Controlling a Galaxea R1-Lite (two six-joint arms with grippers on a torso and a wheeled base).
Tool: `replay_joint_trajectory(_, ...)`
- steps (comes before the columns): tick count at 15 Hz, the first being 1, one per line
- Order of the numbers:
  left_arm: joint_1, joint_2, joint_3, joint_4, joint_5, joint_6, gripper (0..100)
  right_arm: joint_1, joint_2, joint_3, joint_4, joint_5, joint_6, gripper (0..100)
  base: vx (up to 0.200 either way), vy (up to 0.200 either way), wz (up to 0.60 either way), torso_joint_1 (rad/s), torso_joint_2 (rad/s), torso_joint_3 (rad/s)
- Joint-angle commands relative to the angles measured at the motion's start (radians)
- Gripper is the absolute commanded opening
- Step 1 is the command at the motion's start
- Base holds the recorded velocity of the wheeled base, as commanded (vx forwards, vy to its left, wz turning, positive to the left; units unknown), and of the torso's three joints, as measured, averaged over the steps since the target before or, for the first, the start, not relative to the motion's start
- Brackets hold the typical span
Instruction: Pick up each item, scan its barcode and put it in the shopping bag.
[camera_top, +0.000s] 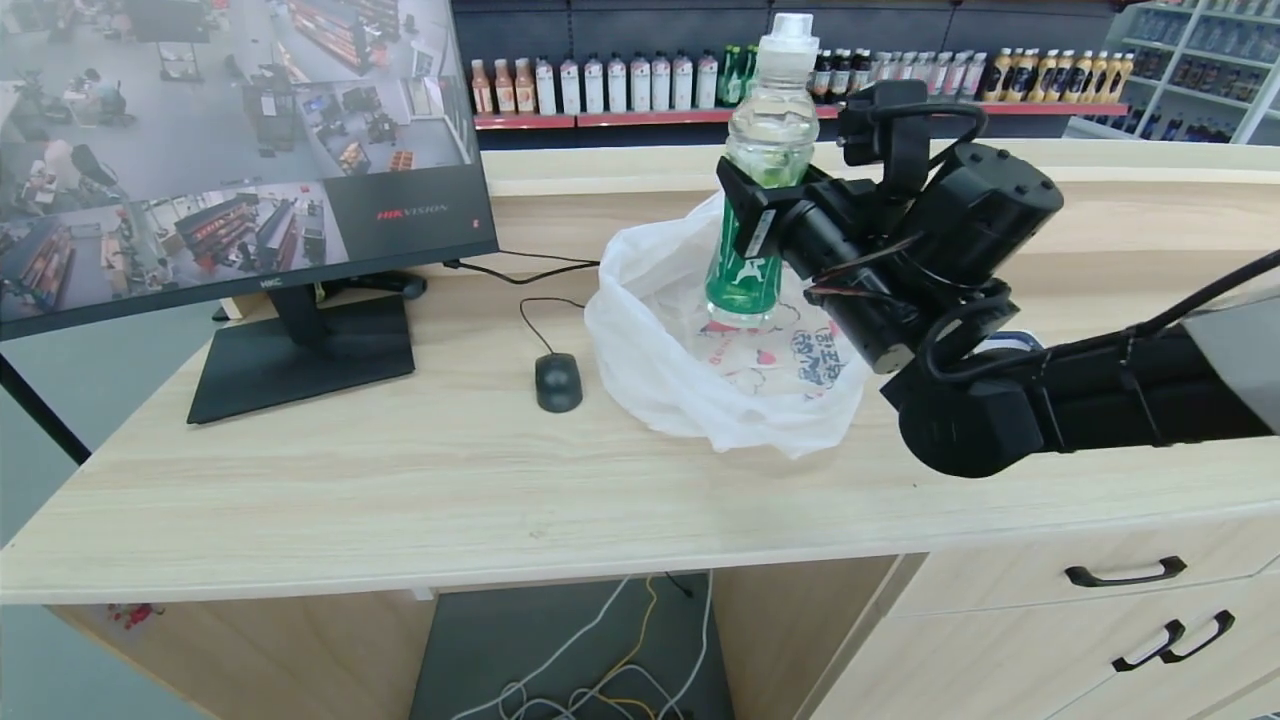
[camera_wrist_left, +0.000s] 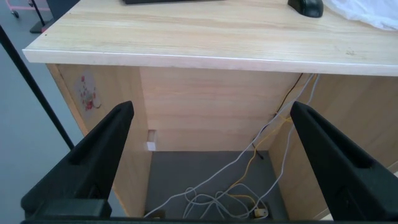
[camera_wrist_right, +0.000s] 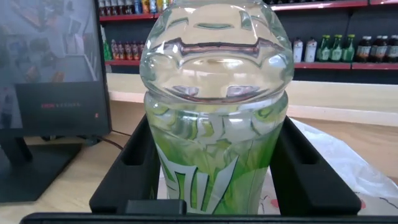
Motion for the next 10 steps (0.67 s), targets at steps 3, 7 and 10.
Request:
replay_joint_trajectory(3, 0.001, 0.0, 0.0, 0.0, 0.0, 0.0, 100, -0.018, 0.124, -0.094, -0.002, 0.003, 0.028, 0, 0.0, 0.0, 0.0, 0.0, 0.0, 0.0)
replay_joint_trajectory(7, 0.0, 0.0, 0.0, 0.0, 0.0, 0.0, 100, -0.036, 0.214, -0.214, 0.03, 0.003, 0.044, 0, 0.0, 0.0, 0.0, 0.0, 0.0, 0.0)
replay_joint_trajectory(10, 0.0, 0.0, 0.0, 0.0, 0.0, 0.0, 100, -0.059, 0.264, -0.257, 0.032, 0.003, 0.044, 0, 0.0, 0.0, 0.0, 0.0, 0.0, 0.0)
